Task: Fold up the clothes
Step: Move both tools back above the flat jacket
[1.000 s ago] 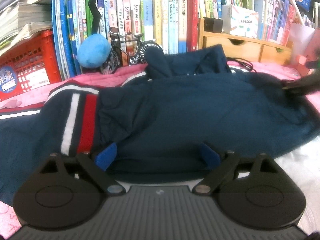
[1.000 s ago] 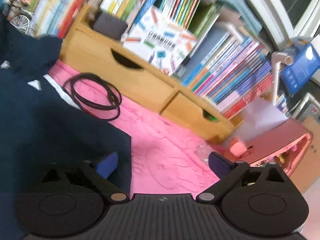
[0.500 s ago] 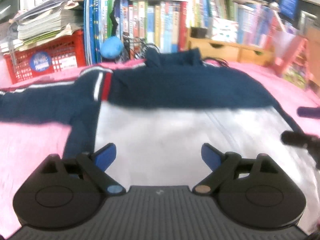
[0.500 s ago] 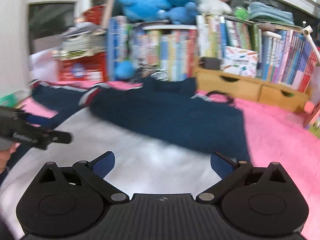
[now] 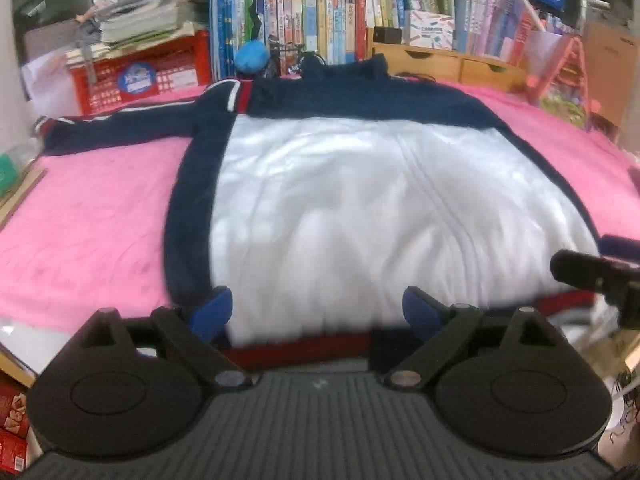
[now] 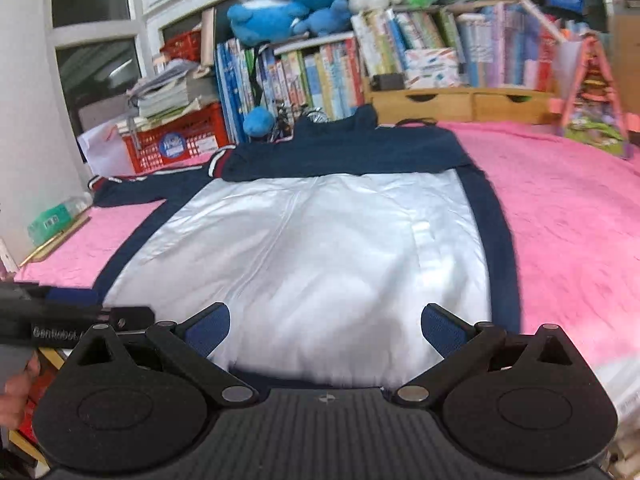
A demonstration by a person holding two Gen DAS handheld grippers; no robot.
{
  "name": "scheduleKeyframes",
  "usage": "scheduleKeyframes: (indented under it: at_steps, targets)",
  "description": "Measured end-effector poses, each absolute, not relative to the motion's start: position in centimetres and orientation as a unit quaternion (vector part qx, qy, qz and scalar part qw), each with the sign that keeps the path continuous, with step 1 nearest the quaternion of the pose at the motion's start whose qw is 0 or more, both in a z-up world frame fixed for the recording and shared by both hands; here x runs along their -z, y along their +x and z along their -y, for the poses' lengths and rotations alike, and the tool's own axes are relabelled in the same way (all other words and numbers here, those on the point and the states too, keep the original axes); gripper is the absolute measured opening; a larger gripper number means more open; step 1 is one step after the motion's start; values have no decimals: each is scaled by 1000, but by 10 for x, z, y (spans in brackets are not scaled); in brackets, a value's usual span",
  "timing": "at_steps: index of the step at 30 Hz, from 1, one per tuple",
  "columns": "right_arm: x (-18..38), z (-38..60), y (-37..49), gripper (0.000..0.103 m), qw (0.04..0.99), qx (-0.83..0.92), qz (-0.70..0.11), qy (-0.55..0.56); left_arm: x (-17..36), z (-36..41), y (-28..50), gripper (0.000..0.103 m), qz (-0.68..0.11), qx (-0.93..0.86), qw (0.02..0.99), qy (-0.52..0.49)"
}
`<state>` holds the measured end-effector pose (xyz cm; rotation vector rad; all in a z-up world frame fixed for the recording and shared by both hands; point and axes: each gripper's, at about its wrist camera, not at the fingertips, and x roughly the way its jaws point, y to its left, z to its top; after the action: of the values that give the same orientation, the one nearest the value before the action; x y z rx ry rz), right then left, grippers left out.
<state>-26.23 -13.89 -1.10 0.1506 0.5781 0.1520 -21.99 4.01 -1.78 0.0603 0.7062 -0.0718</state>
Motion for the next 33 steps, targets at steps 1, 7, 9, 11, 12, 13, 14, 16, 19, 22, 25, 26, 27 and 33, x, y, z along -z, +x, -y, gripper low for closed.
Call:
scheduleKeyframes:
  at_steps: [1, 7, 9, 11, 12, 13, 14, 16, 19, 22, 25, 26, 27, 33]
  targets:
    - [11, 136, -273, 103, 954, -78, -281, 69, 17, -41, -228, 93, -342, 36, 938, 34]
    - [25, 111, -291, 103, 949, -98, -299, 11, 22, -46, -227, 94, -346, 29, 937, 26]
    - [31, 103, -288, 103, 946, -95, -309, -5, 25, -45, -226, 94, -352, 32, 935, 26]
    - [34, 100, -290, 103, 945, -96, -312, -9, 27, -43, -233, 94, -350, 35, 936, 31]
    - [35, 100, -291, 103, 946, -97, -310, -9, 27, -43, -235, 94, -347, 36, 936, 34]
    - [34, 101, -292, 103, 947, -96, -305, -7, 27, -42, -237, 94, -345, 37, 937, 36]
    - [32, 101, -293, 103, 949, -93, -301, -6, 26, -42, -238, 94, -343, 38, 938, 38]
    - [31, 102, -293, 103, 950, -89, -298, -7, 26, -41, -237, 94, -344, 40, 937, 40]
    - [32, 103, -292, 103, 950, -87, -299, -6, 28, -40, -236, 94, -346, 41, 936, 40]
    - [32, 103, -291, 103, 950, -85, -301, -4, 29, -40, -236, 94, -348, 42, 936, 41]
    - [31, 105, -291, 103, 950, -84, -300, -2, 28, -41, -236, 94, -347, 44, 936, 40]
    - [31, 106, -291, 103, 950, -85, -300, -2, 27, -42, -235, 94, -345, 48, 936, 39]
    - [29, 105, -289, 103, 951, -88, -296, -7, 22, -45, -231, 94, -339, 60, 938, 39]
    - [-16, 103, -235, 103, 985, -104, -131, -49, -41, -128, -145, 97, -237, -31, 971, -26]
